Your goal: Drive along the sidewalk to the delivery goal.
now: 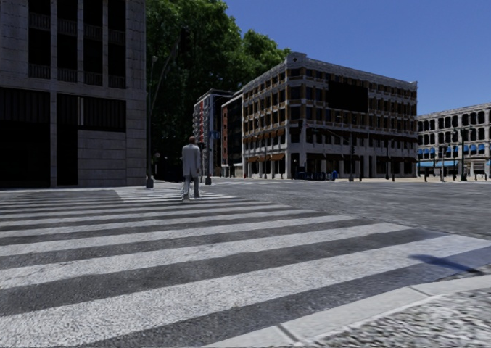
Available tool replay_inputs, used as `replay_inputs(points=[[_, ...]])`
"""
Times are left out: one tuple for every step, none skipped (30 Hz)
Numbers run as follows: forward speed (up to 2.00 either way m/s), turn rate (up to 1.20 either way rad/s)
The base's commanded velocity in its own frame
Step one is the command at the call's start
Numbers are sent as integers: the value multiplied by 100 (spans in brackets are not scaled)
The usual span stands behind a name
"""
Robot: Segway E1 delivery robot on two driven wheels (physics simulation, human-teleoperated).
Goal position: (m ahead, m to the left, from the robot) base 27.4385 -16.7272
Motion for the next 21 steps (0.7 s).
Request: replay_inputs(points=[[187,77],[174,74],[160,65],[141,57],[141,57],[129,50],[121,32],[116,23],[116,23],[114,20],[114,27],[114,30],[114,30],[114,31],[114,16],[114,16],[114,1],[114,0],[114,0],[114,0],[114,0]])
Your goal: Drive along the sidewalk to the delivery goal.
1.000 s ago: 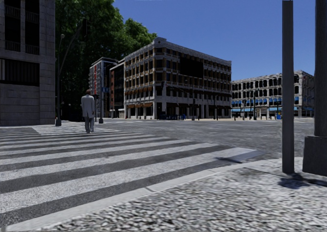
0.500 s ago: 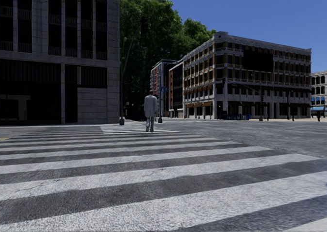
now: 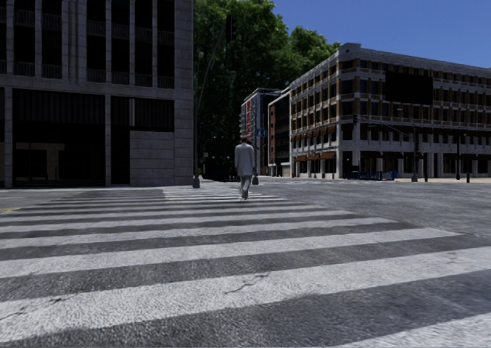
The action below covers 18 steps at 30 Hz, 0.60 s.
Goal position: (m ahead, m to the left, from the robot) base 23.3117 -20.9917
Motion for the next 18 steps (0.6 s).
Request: replay_inputs(points=[[120,0],[129,0],[129,0],[133,0],[134,0],[134,0],[135,0],[136,0],[136,0],[136,0],[137,0],[138,2],[140,9],[140,9],[140,13],[141,15],[141,15],[141,16]])
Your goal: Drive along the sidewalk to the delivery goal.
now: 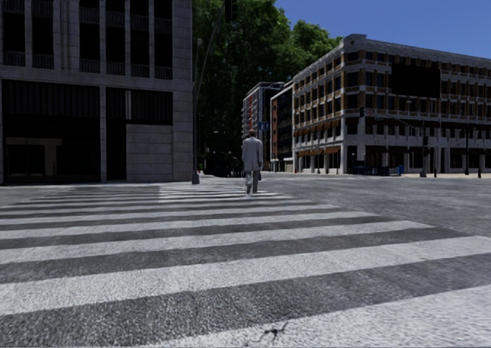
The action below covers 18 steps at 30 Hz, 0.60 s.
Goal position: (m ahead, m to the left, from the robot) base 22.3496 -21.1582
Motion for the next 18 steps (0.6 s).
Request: replay_inputs(points=[[141,19],[141,22],[141,22],[141,23],[141,25],[141,29],[141,29],[141,35],[142,38],[142,40],[142,40],[142,40],[143,32],[143,32],[143,23],[144,20],[151,10],[151,10]])
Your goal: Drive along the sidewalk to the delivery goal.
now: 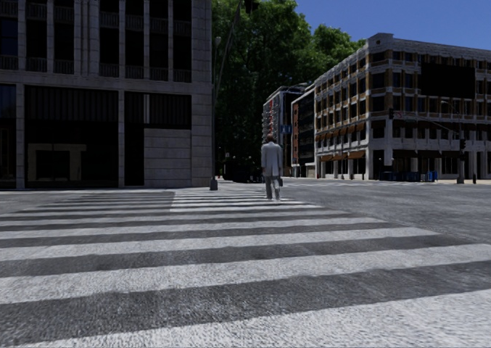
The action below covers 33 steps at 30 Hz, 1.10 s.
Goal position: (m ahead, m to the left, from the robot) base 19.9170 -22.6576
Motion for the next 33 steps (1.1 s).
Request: replay_inputs(points=[[200,1],[200,0],[200,0],[200,0],[200,0],[200,0],[200,0],[200,0],[200,0],[200,0],[200,0],[200,0],[200,0],[200,0],[200,0],[200,0],[200,0],[200,0],[200,0],[200,0],[200,0],[200,0],[200,0],[200,0],[200,0],[200,0],[200,0],[200,0],[200,0],[200,0],[200,0],[200,0],[200,0]])
